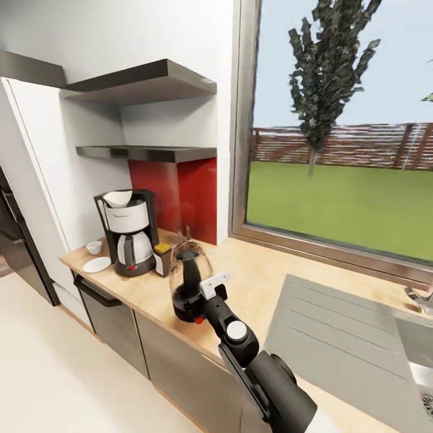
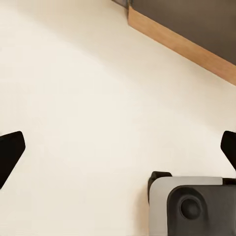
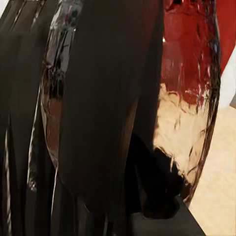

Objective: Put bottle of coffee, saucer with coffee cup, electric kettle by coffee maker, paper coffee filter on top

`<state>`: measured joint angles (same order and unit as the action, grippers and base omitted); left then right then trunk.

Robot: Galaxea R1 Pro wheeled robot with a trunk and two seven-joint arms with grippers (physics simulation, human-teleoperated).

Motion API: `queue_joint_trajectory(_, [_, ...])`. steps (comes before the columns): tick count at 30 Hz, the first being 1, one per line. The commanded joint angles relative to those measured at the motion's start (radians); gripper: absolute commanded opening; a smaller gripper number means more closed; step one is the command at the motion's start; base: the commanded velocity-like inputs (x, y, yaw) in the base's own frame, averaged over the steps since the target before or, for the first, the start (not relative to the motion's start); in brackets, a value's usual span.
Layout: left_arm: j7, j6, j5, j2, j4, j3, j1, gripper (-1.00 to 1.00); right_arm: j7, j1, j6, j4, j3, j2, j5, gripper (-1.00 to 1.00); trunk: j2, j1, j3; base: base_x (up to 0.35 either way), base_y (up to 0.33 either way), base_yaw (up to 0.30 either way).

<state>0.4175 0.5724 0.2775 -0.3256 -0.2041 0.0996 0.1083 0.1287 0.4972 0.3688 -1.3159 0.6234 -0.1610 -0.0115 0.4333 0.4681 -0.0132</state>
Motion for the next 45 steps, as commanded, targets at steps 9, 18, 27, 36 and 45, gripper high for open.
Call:
queue_joint_trajectory(9, [0.01, -0.002, 0.003, 0.0, -0.001, 0.006, 0.001, 1.0, 0.006, 0.001, -0.044, 0.054, 0.004, -0.001, -0.001, -1.0, 0.002, 0.001, -0.001, 0.083, 0.085, 0.0])
queue_joint_trajectory(18, [0.01, -0.002, 0.003, 0.003, -0.001, 0.001, 0.001, 1.0, 0.006, 0.001, -0.15, 0.14, 0.004, -0.002, -0.001, -1.0, 0.002, 0.001, -0.001, 0.02, 0.04, 0.0])
queue_joint_trajectory(27, [0.01, -0.002, 0.003, 0.003, -0.001, -0.001, 0.001, 1.0, 0.006, 0.001, -0.166, 0.153, 0.004, -0.002, -0.001, -1.0, 0.002, 0.001, -0.001, 0.038, 0.07, 0.0])
queue_joint_trajectory(36, [0.01, -0.002, 0.003, 0.003, -0.001, -0.001, 0.001, 1.0, 0.006, 0.001, -0.166, 0.174, 0.004, -0.002, -0.002, -1.0, 0.002, 0.001, -0.001, 0.042, 0.141, 0.0])
queue_joint_trajectory(45, [0.01, -0.002, 0.003, 0.003, -0.001, -0.001, 0.001, 1.0, 0.006, 0.001, -0.166, 0.175, 0.004, -0.002, -0.001, -1.0, 0.002, 0.001, -0.001, 0.057, 0.076, 0.0])
